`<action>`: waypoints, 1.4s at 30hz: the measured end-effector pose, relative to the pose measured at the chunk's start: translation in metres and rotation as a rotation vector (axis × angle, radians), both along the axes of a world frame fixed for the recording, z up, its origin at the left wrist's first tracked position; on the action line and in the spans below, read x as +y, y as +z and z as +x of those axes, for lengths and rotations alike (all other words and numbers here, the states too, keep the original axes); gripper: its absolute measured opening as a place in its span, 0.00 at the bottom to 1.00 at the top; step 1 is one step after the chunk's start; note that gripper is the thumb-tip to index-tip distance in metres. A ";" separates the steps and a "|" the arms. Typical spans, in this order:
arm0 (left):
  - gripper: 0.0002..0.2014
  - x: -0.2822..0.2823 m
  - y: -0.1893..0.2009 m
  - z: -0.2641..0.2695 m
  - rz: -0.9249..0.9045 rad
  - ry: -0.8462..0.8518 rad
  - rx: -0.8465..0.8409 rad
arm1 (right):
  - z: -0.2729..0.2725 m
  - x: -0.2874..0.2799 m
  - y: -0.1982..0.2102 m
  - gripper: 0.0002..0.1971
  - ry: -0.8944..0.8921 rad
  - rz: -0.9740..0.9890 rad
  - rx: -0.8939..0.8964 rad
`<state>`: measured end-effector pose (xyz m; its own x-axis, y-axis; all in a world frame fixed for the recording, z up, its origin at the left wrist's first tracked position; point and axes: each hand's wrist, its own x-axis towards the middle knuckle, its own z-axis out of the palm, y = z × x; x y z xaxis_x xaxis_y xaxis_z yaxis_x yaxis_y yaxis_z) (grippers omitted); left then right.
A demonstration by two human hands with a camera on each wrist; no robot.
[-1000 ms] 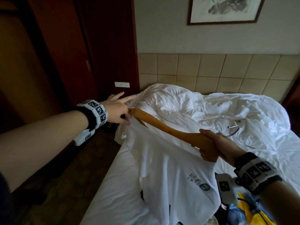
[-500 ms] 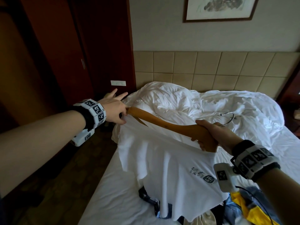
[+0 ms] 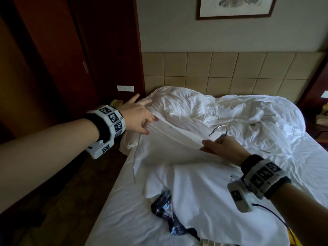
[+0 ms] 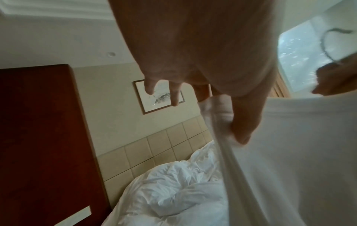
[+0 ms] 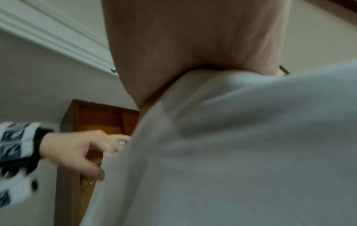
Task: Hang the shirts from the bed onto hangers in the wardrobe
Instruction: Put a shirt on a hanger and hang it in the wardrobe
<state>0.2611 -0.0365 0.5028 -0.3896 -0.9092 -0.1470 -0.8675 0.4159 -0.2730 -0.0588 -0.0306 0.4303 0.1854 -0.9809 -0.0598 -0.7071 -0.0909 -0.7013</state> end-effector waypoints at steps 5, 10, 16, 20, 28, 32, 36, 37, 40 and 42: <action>0.14 0.010 0.000 -0.018 -0.001 -0.150 -0.075 | -0.006 -0.010 0.019 0.24 -0.101 0.019 -0.254; 0.06 0.013 0.018 -0.040 -0.051 -0.244 -0.138 | 0.008 -0.002 0.049 0.28 0.079 0.068 -0.309; 0.14 0.017 0.024 -0.057 -0.162 -0.328 0.001 | 0.037 0.002 0.076 0.26 0.160 0.033 -0.340; 0.09 0.021 0.025 -0.026 -0.224 -0.405 0.191 | 0.035 0.002 0.086 0.25 0.118 -0.002 -0.352; 0.18 0.031 0.018 -0.004 -0.357 -0.220 0.265 | 0.047 0.004 0.096 0.28 0.137 0.047 -0.433; 0.20 0.036 0.009 -0.004 -0.642 0.075 0.562 | 0.051 0.008 0.104 0.27 0.131 0.049 -0.472; 0.32 0.033 -0.004 -0.023 -0.564 0.371 0.557 | 0.059 0.011 0.114 0.26 0.103 0.025 -0.489; 0.30 0.030 -0.005 -0.028 -0.534 0.390 0.581 | 0.062 0.012 0.117 0.25 0.100 0.016 -0.492; 0.22 0.026 -0.001 -0.028 -0.346 0.440 0.649 | 0.064 0.014 0.121 0.22 0.059 0.016 -0.510; 0.23 0.025 -0.001 -0.026 -0.241 0.440 0.715 | 0.063 0.015 0.122 0.22 0.035 0.031 -0.535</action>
